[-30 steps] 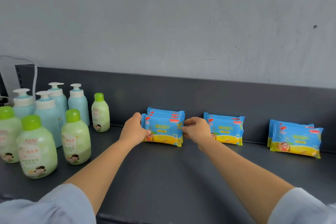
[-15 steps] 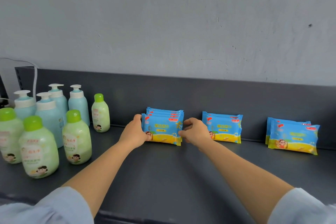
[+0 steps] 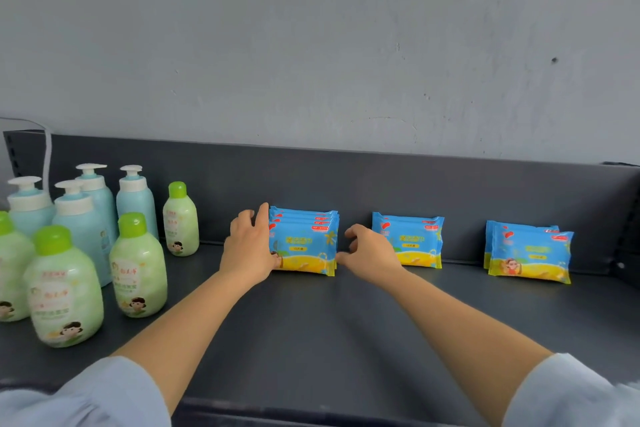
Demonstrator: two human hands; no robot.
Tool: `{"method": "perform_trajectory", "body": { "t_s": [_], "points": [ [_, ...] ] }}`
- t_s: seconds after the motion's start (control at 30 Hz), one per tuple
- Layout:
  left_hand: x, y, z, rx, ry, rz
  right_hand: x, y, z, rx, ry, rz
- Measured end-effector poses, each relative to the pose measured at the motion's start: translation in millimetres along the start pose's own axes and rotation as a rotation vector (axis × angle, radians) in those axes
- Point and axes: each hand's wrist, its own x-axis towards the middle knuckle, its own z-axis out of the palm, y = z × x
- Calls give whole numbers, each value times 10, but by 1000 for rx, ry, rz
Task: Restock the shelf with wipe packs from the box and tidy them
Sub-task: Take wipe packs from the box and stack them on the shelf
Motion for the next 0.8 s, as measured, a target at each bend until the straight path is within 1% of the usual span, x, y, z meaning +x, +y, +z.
{"method": "perform_trajectory", "body": {
  "t_s": [0.13, 0.33, 0.57, 0.8],
  "points": [
    [-8, 107, -47, 80, 74, 104, -129, -6, -82, -118, 48, -58],
    [-91, 442, -30, 201, 54, 310, -404, 133, -294, -342, 128, -74],
    [-376, 1048, -41, 204, -8, 480, -912, 500, -780, -563, 178, 12],
    [-924, 1950, -108, 131, -12, 643, -1710, 1007, -1391, -655, 254, 143]
  ]
}}
